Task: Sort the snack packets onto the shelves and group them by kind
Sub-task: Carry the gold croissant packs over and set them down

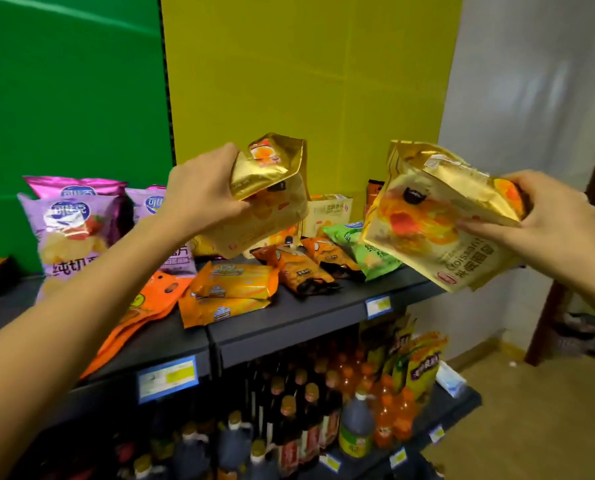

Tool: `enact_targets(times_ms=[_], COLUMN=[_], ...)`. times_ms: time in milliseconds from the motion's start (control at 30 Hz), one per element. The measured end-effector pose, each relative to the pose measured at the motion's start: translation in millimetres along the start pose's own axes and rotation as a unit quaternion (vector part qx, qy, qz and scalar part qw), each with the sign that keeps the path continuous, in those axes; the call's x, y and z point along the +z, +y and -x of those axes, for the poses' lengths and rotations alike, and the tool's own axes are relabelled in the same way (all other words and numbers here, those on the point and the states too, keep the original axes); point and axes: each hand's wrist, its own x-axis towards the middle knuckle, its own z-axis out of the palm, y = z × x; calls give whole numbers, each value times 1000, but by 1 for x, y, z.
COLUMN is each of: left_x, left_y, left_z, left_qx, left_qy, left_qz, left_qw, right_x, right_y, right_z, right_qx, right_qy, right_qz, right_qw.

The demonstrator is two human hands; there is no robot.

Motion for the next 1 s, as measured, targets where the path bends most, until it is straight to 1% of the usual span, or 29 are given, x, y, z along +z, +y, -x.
enact_targets(times_ms=[200,367,533,700,833,1000], left_x=[34,53,85,112,133,151], left_y=[27,38,45,35,28,26], left_z=[-6,-21,-45,-66,-70,-69], left_qx=[-14,-16,-10,5,9,-6], left_qy=[9,11,6,-25,-58,-108], left_qz=[-38,-64,-97,-118,-131,-135], left_qw=[999,998,995,993,990,985], right_x=[30,63,103,146,175,211], right_y=[58,77,91,100,109,117], right_z=[-49,-90,-135,-186,-216,-244], right_qx=[-56,-103,-151,-187,-229,-283], right_qy=[8,9,29,55,72,18], right_qz=[-40,-23,-59,-89,-78,-57], right_qw=[998,994,986,977,968,957])
